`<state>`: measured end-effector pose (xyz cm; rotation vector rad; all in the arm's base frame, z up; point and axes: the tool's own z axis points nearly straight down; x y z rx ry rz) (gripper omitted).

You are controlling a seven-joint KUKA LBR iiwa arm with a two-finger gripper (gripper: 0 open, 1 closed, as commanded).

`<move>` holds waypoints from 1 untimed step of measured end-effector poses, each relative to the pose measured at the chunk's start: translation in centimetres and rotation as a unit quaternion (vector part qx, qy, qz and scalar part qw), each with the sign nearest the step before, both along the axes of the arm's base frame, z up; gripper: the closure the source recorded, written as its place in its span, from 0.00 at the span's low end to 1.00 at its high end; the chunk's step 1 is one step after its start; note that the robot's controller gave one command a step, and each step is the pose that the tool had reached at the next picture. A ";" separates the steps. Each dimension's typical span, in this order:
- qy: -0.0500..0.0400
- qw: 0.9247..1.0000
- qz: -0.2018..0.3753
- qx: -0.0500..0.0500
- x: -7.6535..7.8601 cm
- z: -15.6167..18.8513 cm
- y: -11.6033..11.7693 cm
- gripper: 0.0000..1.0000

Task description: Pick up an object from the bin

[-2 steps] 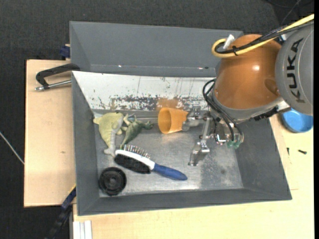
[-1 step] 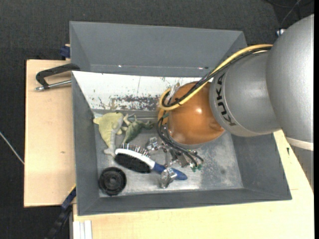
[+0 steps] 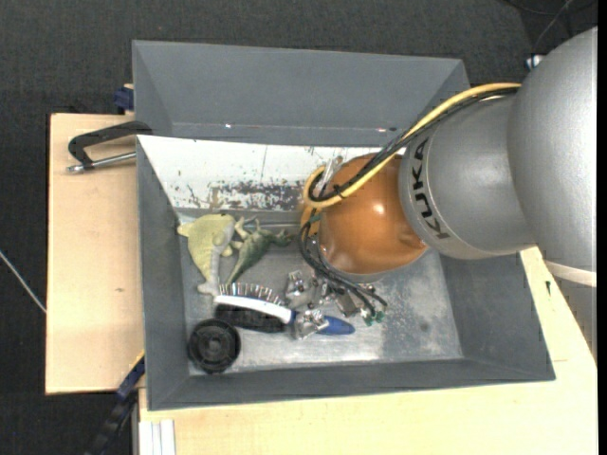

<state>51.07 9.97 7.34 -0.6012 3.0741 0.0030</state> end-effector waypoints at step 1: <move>-0.002 1.000 -0.024 0.000 0.9 15.1 0.9 1.00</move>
Offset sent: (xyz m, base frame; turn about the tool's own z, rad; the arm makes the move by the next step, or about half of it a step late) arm 0.0058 0.0082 0.1459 0.0480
